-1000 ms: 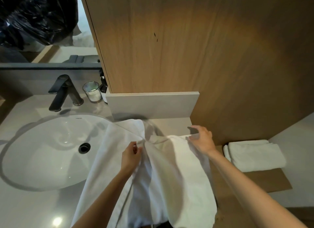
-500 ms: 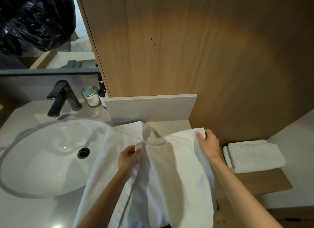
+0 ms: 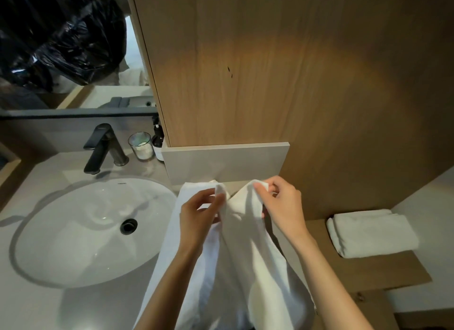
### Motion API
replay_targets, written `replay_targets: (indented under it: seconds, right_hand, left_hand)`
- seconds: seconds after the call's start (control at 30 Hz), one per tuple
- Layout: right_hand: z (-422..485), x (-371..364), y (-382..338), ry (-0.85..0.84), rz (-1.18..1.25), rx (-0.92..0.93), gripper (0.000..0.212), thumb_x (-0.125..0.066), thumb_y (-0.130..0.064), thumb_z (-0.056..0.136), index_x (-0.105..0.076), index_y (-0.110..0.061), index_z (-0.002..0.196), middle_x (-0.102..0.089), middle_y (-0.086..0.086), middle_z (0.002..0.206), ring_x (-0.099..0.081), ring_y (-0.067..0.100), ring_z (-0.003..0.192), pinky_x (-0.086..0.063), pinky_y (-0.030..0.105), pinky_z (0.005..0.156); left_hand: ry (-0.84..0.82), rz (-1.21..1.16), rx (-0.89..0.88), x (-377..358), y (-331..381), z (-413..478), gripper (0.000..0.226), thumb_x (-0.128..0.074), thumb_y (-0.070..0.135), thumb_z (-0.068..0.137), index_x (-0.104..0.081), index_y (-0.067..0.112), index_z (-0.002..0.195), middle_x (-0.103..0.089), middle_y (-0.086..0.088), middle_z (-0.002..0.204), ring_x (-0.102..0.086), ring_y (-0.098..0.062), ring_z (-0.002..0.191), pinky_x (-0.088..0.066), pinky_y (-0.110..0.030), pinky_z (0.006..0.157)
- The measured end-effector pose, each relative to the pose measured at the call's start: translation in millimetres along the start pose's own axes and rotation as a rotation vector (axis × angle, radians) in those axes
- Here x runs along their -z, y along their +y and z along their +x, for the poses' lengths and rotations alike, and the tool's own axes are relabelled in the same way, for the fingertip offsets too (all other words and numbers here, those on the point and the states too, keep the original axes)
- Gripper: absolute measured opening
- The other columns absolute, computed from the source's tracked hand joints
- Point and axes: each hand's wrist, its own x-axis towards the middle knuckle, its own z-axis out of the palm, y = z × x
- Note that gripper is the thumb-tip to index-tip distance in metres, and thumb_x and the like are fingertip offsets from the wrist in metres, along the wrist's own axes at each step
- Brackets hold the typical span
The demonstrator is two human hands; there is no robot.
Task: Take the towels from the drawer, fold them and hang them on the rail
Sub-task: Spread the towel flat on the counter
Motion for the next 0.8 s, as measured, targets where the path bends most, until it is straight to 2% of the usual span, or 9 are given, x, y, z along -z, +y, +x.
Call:
replay_targets:
  seconds: [0.1,0.2,0.3,0.4,0.47,0.53,0.67,0.73,0.8]
  right_hand:
    - [-9,-7,-13,-0.004,0.053,-0.007,0.032,-0.071,-0.024,0.087,-0.053,-0.013,0.063,-0.05,-0.003,0.049,-0.056,0.005,0.047,-0.037,0.011,0.051]
    - [-13,-9,-18,0.019,0.105,-0.026,0.021,-0.073,-0.027,0.085,-0.066,-0.013,0.072,-0.06,-0.005,0.056,-0.062,0.008,0.057,-0.045,0.015,0.05]
    - [-17,-8,-18,-0.005,0.152,-0.016,0.018,-0.071,-0.027,0.087,-0.072,-0.014,0.075,-0.063,-0.001,0.059,-0.062,0.02,0.058,-0.057,0.038,0.056]
    - [-18,-7,-14,-0.045,0.096,0.017,0.023,-0.068,-0.025,0.089,-0.07,-0.012,0.07,-0.059,0.004,0.057,-0.059,0.026,0.059,-0.053,0.047,0.057]
    - [-18,-8,-14,-0.074,0.067,0.018,0.02,-0.065,-0.024,0.09,-0.073,-0.019,0.072,-0.062,0.003,0.058,-0.06,0.026,0.06,-0.054,0.048,0.061]
    - [-19,-8,-16,-0.091,0.064,0.01,0.021,-0.062,-0.024,0.093,-0.075,-0.024,0.076,-0.064,0.003,0.061,-0.061,0.025,0.061,-0.054,0.047,0.064]
    - [-17,-4,-16,-0.148,0.079,0.0,0.024,-0.057,-0.023,0.096,-0.076,-0.017,0.082,-0.068,-0.002,0.068,-0.064,0.021,0.068,-0.056,0.045,0.068]
    - [-16,-2,-17,-0.146,0.067,-0.025,0.03,-0.053,-0.022,0.098,-0.074,-0.018,0.077,-0.068,-0.001,0.068,-0.063,0.015,0.068,-0.054,0.038,0.068]
    - [-17,1,-19,-0.141,0.064,-0.046,0.033,-0.049,-0.025,0.099,-0.071,-0.015,0.077,-0.066,0.003,0.07,-0.06,0.018,0.069,-0.049,0.038,0.069]
  left_hand:
    - [-0.088,0.063,-0.003,-13,1,-10,0.014,-0.071,0.026,0.085,-0.076,0.017,0.095,-0.074,-0.002,0.089,-0.072,-0.018,0.075,-0.061,-0.037,0.066]
    - [-0.1,0.08,-0.013,-23,1,-18,0.015,-0.071,0.025,0.085,-0.076,0.015,0.094,-0.074,-0.007,0.089,-0.072,-0.017,0.071,-0.061,-0.034,0.062]
    - [-0.097,0.051,-0.044,-26,2,-19,0.012,-0.071,0.024,0.085,-0.076,0.016,0.092,-0.075,-0.005,0.087,-0.072,-0.016,0.072,-0.061,-0.035,0.062]
    - [-0.094,0.039,-0.109,-26,4,-20,0.01,-0.069,0.025,0.087,-0.076,0.018,0.09,-0.075,0.0,0.084,-0.072,-0.017,0.076,-0.06,-0.031,0.062]
    - [-0.101,0.043,-0.137,-26,5,-19,0.014,-0.069,0.026,0.087,-0.076,0.015,0.092,-0.075,0.001,0.084,-0.072,-0.018,0.079,-0.06,-0.028,0.062]
    - [-0.102,0.063,-0.136,-26,4,-18,0.018,-0.07,0.028,0.086,-0.076,0.014,0.094,-0.075,0.0,0.087,-0.072,-0.018,0.082,-0.061,-0.032,0.066]
    - [-0.126,0.168,-0.185,-23,0,-18,0.004,-0.07,0.028,0.087,-0.073,0.028,0.089,-0.074,0.001,0.092,-0.07,-0.016,0.086,-0.06,-0.043,0.076]
    - [-0.213,0.062,-0.105,-22,8,-21,0.015,-0.067,0.018,0.089,-0.073,0.031,0.088,-0.075,0.001,0.093,-0.07,-0.018,0.091,-0.059,-0.04,0.08]
    - [-0.335,-0.096,-0.013,-19,16,-23,0.025,-0.061,0.006,0.091,-0.074,0.027,0.093,-0.075,-0.001,0.096,-0.07,-0.018,0.096,-0.057,-0.033,0.084]
